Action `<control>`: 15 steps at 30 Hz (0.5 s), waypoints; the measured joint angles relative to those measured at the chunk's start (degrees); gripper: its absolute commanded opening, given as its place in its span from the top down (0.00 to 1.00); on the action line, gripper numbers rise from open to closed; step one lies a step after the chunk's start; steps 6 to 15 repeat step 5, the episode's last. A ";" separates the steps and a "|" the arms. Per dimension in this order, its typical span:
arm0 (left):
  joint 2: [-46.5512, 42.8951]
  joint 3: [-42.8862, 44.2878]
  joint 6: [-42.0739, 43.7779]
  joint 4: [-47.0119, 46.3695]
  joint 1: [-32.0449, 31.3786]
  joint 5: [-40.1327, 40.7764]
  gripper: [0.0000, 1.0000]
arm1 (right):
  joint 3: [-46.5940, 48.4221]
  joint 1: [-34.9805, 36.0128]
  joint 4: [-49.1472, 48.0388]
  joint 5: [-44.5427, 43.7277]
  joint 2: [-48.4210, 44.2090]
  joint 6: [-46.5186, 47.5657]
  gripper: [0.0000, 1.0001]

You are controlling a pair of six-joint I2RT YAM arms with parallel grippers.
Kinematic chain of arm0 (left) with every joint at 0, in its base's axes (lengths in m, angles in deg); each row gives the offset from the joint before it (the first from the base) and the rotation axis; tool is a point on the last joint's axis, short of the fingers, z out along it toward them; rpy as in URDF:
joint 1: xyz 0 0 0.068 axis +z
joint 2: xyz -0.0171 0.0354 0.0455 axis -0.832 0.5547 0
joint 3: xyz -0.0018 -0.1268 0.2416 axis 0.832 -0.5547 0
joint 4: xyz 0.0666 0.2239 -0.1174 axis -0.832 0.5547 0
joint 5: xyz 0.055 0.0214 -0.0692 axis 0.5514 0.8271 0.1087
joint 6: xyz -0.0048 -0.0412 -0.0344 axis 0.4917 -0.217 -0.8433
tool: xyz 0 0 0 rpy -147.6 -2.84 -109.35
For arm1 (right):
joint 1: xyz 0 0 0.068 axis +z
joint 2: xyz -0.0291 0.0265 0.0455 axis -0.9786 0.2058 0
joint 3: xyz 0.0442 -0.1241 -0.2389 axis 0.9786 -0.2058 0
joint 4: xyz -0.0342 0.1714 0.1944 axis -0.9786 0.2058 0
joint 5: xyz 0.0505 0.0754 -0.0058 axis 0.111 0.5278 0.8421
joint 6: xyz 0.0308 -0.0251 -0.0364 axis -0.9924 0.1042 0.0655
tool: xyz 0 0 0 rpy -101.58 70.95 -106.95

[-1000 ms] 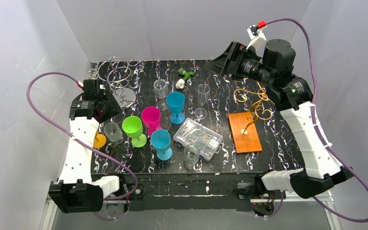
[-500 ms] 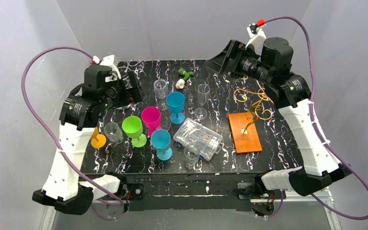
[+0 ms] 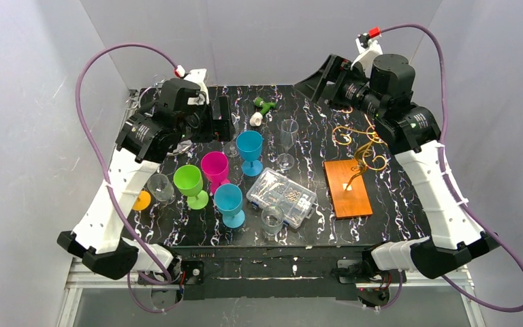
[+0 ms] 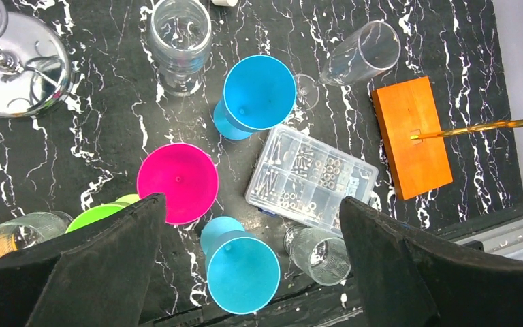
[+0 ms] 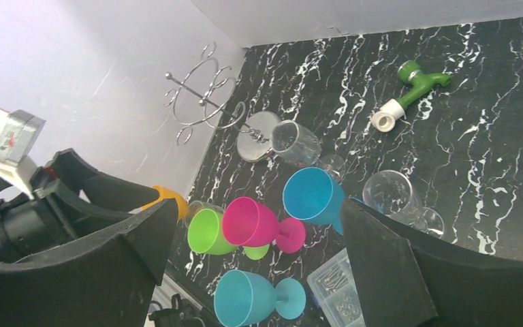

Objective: Take the wine glass off the wine glass rack
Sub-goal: Reset both arms

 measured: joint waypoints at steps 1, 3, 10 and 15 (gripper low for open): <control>-0.02 0.00 0.17 0.02 -0.04 0.24 0.02 | -0.17 0.00 0.00 -0.44 0.00 0.00 0.02; -0.31 0.00 0.76 -0.20 -0.04 0.46 0.02 | -0.79 0.00 -0.07 -1.16 -0.02 0.11 0.02; -0.52 0.00 1.55 -0.39 -0.04 0.46 0.02 | -1.62 0.00 -0.11 -2.05 -0.04 0.17 0.01; -0.52 0.00 1.55 -0.39 -0.04 0.46 0.02 | -1.62 0.00 -0.11 -2.05 -0.04 0.17 0.01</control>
